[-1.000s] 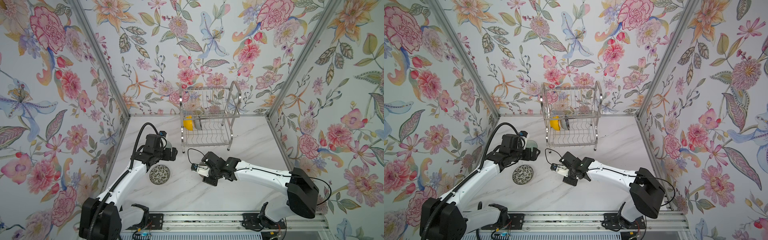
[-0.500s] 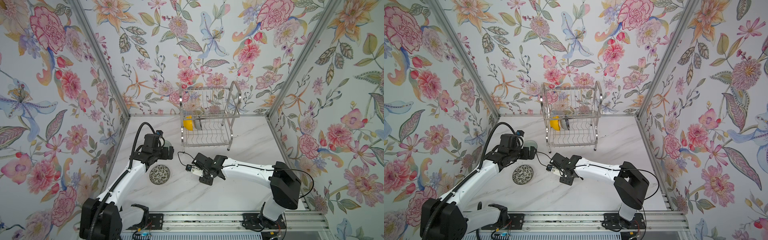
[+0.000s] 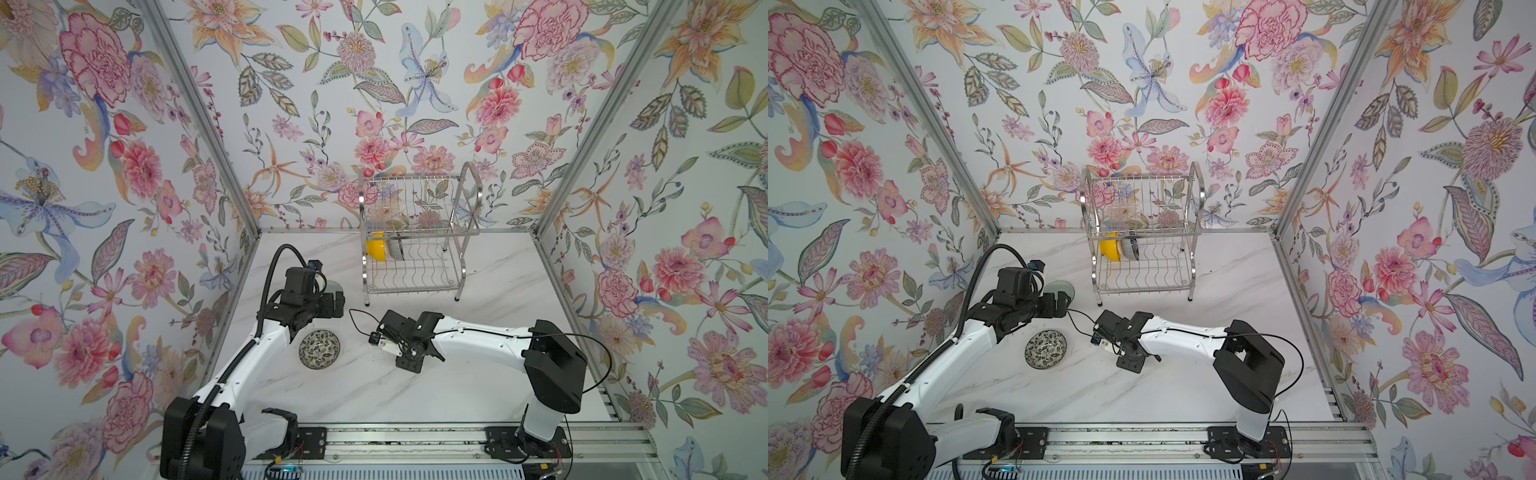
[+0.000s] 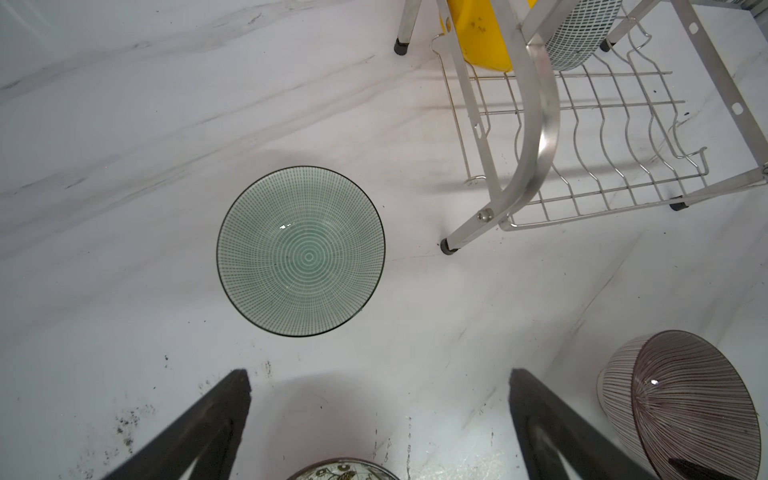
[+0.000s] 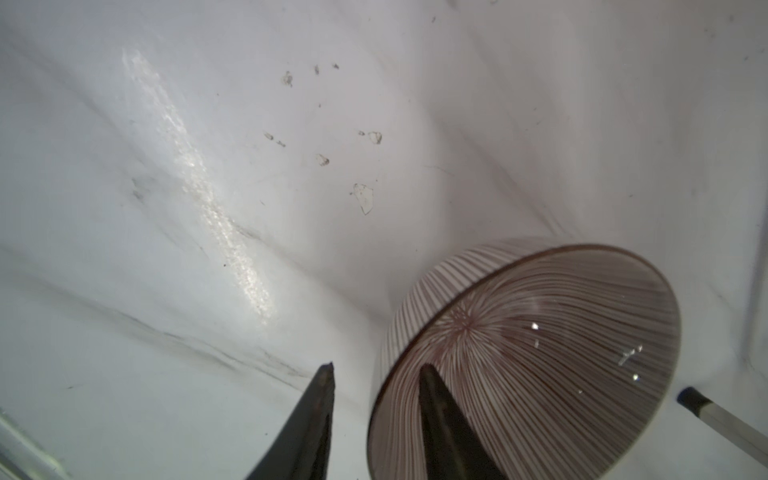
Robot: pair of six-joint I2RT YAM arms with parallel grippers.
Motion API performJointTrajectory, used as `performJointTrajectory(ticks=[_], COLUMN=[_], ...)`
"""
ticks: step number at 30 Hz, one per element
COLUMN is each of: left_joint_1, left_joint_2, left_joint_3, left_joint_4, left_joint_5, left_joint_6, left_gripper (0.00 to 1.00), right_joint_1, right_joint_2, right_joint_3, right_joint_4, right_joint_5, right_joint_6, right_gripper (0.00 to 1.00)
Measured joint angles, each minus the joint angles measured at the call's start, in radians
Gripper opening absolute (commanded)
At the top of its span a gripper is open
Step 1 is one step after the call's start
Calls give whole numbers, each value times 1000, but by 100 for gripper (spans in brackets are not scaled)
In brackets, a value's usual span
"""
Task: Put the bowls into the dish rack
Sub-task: 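Lift the maroon-striped bowl with the right gripper, tilting it on edge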
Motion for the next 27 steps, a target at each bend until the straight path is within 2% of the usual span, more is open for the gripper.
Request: performJointTrajectory(ticks=[7, 27], left_joint_1=[4, 10], left_joint_2=[-10, -10], left_joint_3=[0, 0], left_joint_4=[0, 0], left_joint_5=[0, 0], left_joint_6=[0, 0], left_gripper=[99, 99], right_joint_1=[0, 0], right_joint_2=[2, 13], right_joint_3=[0, -2], right_joint_4=[7, 36], right_joint_5=[-4, -3], right_joint_6=[14, 35], right_gripper=[29, 25])
